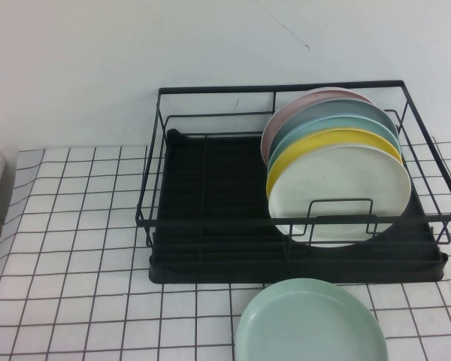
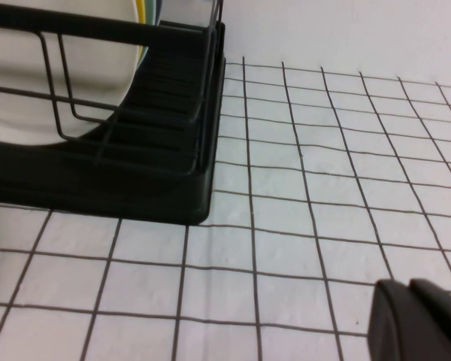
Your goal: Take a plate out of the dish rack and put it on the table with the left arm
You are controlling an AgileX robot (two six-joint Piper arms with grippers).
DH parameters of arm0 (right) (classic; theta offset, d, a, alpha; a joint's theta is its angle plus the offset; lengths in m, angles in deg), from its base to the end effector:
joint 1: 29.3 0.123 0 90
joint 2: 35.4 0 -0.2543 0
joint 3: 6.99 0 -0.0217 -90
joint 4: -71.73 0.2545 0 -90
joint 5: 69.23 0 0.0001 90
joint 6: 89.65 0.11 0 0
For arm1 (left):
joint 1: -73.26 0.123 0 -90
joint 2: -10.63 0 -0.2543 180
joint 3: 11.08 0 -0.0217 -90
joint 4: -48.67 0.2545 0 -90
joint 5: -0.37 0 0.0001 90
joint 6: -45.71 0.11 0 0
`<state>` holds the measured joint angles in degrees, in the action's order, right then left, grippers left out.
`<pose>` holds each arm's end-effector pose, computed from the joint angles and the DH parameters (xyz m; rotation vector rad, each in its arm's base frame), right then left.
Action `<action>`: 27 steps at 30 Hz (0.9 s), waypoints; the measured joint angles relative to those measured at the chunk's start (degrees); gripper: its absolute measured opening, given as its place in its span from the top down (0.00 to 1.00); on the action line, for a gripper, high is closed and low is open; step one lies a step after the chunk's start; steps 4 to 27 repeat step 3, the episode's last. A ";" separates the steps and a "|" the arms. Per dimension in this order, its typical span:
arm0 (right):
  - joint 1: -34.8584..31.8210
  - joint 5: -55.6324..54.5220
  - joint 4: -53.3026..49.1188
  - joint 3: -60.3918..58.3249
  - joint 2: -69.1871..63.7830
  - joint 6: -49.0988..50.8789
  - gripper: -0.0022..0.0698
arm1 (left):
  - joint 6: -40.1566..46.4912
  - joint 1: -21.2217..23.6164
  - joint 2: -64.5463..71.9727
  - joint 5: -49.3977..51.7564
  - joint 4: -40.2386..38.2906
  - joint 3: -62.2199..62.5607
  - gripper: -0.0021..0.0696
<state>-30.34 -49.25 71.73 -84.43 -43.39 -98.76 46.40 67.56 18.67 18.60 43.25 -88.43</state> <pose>0.1061 -0.0019 0.1709 -0.1296 1.8370 -0.1241 0.1062 -0.0139 0.1748 0.0407 1.8092 -0.1528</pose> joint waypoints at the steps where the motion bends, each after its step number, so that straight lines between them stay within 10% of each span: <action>1: 0.00 0.00 0.00 0.00 0.00 0.00 0.98 | 0.00 0.00 0.00 0.00 0.00 0.10 0.97; 27: 0.00 0.00 0.00 0.00 0.00 0.00 0.98 | 0.00 0.00 0.00 0.00 0.00 0.07 0.97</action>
